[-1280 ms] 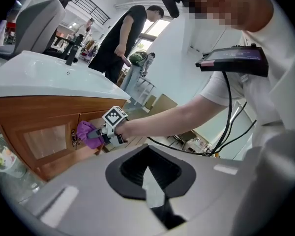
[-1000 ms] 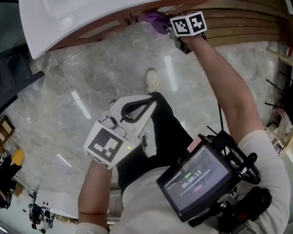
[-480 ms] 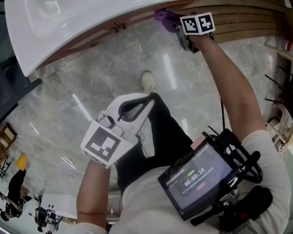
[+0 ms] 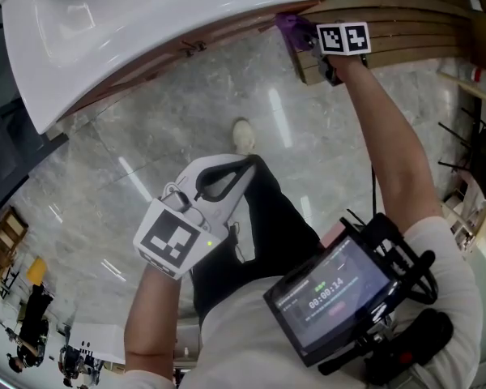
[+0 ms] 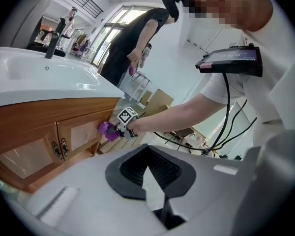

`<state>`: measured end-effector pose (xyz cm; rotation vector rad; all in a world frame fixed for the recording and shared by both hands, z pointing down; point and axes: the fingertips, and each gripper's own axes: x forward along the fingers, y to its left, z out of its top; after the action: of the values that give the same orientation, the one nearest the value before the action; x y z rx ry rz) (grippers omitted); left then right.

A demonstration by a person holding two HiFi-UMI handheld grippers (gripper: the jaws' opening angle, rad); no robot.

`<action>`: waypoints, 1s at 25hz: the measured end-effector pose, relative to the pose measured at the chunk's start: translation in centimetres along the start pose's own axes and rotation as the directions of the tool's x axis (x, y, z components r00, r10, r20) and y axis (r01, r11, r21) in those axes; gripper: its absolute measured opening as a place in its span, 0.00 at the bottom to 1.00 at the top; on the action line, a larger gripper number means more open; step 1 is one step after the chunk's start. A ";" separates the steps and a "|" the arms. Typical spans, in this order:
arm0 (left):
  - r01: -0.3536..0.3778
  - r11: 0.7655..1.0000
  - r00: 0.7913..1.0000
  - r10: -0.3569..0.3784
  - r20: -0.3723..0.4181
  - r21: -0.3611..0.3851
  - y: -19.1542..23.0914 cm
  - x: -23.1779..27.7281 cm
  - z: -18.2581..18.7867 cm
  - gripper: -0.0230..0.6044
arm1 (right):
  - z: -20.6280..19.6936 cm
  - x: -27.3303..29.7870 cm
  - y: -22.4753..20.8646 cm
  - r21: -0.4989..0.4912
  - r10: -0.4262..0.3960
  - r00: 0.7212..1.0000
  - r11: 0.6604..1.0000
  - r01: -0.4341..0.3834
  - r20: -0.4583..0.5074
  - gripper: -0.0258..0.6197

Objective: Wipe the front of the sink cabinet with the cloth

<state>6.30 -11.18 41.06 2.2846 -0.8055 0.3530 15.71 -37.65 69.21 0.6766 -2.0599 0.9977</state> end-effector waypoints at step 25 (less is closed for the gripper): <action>-0.140 0.986 0.982 0.149 0.115 -0.088 2.3 -16.3 -8.7 0.04 | -11.7 13.5 28.5 -0.073 0.210 0.968 0.973 -0.221 -0.137 0.13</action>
<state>-7.97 0.74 41.28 2.1951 -1.0324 0.2445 -7.93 -13.99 72.77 0.3386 -2.0805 1.0361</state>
